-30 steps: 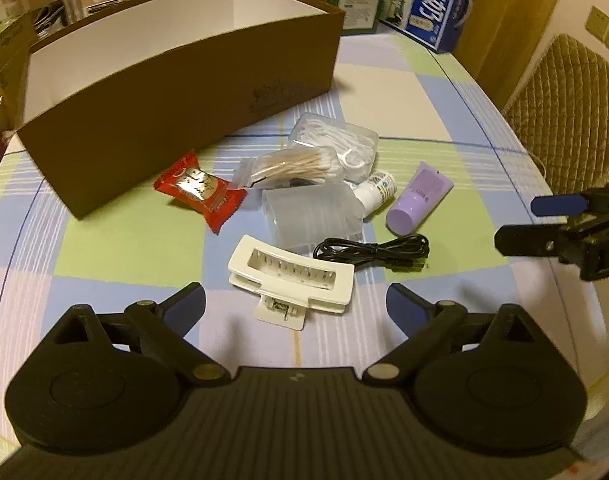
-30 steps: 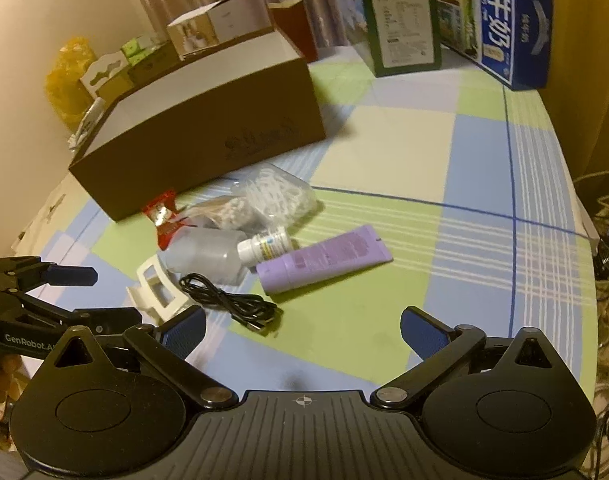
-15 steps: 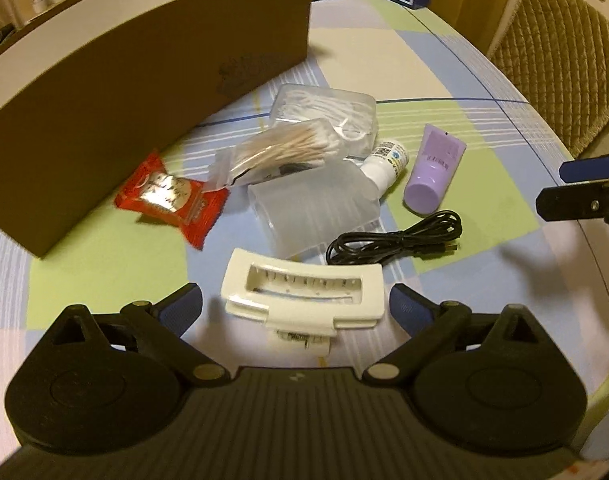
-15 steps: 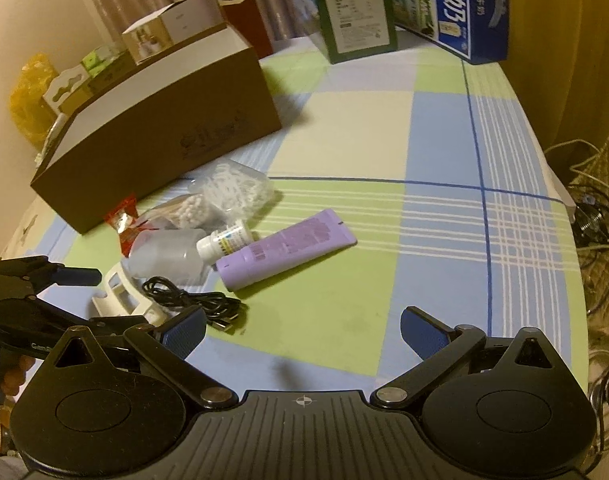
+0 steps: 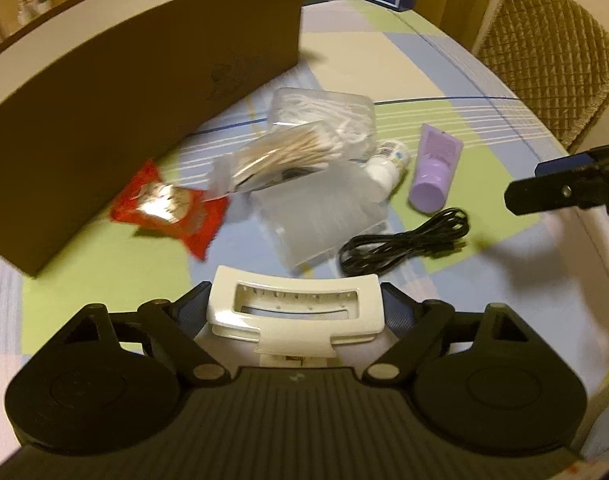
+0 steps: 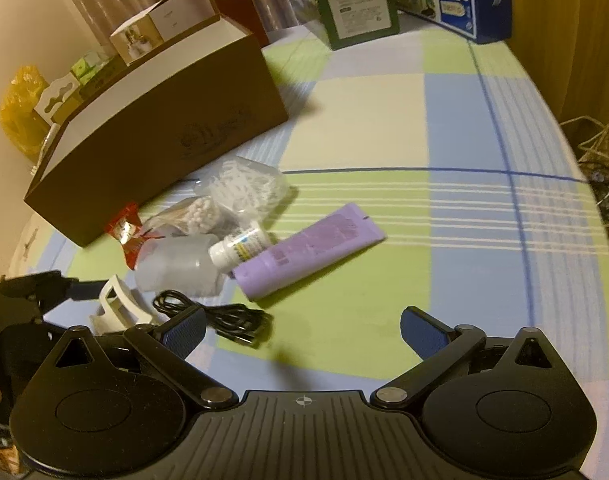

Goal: Organize objects
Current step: 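Grasp white plastic clip holder with left tool while right tool approaches lavender tube, then grasp lavender tube with right tool while left tool holds white clip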

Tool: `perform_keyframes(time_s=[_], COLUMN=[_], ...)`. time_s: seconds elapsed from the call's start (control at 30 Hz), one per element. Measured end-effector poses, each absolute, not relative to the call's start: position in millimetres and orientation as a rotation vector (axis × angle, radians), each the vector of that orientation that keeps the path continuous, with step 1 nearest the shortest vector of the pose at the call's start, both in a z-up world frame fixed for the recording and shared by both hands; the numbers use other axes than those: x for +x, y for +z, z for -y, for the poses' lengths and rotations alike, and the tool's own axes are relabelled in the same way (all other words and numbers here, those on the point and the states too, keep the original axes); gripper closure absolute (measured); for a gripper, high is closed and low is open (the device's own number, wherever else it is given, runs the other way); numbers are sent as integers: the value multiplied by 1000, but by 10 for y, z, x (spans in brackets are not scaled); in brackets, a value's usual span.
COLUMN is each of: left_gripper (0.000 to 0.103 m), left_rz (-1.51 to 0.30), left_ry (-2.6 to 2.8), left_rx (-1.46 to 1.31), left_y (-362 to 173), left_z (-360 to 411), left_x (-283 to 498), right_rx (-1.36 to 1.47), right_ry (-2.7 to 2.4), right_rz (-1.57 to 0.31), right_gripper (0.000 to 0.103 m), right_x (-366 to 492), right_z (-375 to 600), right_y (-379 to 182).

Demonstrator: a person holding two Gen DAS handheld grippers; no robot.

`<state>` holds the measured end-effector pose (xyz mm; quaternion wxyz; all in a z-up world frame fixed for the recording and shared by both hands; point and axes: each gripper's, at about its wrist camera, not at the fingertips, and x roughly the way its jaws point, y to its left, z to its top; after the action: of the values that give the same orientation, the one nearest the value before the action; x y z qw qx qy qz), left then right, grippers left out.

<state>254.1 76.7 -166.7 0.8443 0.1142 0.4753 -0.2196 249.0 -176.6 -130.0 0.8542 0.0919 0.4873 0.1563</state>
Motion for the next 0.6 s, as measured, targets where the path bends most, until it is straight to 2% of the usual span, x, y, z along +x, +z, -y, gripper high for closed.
perform_keyframes(time_s=[0.3,0.4,0.5,0.6], left_gripper=[18,18,18,18], left_rz=[-1037,-1042,-1046,-1047], left_ry=[-290,-247,-225,-216], left_rx=[147,125,107,103], left_y=[-1656,-1649,-1642,-1635], left_z=[-1286,-1404,-1461,-1453], left_x=[2562,2568,2566,2557], right_rx=[248,234,234,200], right_ry=[223,174,174,188], right_rz=[-1028,-1039,-1043,-1045], right_gripper=[4,15,16,24], right_x=[2742,2837,2879,2856], right_z=[1512,1481,1487,1487], right_y=[-1447,-1507,-1557,-1546])
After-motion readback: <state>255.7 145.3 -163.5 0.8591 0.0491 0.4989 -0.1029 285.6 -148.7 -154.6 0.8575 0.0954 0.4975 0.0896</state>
